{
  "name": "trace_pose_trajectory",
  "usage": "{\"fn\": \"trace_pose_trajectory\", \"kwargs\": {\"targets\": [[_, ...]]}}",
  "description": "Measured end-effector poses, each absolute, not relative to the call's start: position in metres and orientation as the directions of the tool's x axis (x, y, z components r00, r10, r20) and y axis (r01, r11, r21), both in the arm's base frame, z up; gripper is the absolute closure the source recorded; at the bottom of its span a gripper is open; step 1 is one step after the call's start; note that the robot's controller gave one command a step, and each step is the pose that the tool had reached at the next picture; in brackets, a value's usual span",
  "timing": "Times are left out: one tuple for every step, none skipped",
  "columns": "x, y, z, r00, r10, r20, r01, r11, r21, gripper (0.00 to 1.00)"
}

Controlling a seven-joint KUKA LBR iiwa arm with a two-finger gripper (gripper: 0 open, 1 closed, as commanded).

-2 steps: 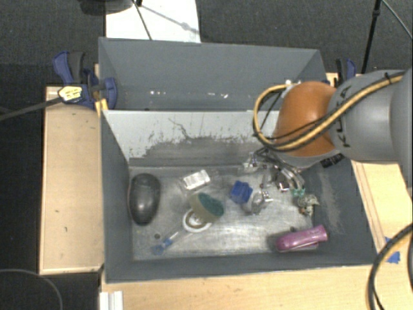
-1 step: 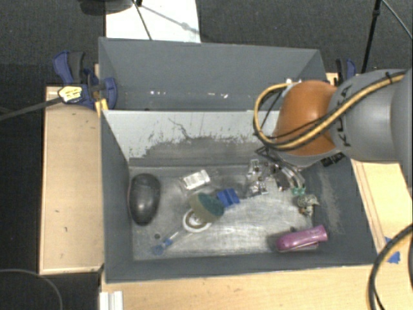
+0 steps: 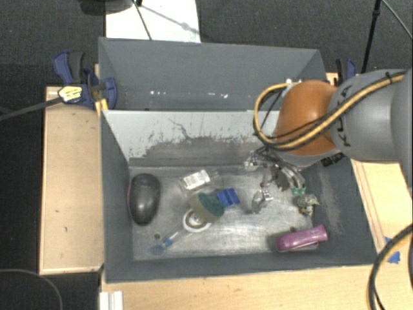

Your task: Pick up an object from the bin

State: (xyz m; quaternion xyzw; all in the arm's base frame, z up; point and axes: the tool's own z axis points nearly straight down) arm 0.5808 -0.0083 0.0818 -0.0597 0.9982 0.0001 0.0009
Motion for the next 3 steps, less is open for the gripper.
{"fn": "trace_pose_trajectory", "kwargs": {"targets": [[0.567, 0.067, 0.076, -1.000, -0.018, -0.005, -0.018, 1.000, 0.003, 0.00], [0.569, 0.063, 0.077, -1.000, -0.016, -0.010, -0.016, 1.000, 0.002, 1.00], [0.576, 0.084, 0.262, -0.989, 0.145, -0.011, 0.145, 0.989, 0.004, 1.00]]}}
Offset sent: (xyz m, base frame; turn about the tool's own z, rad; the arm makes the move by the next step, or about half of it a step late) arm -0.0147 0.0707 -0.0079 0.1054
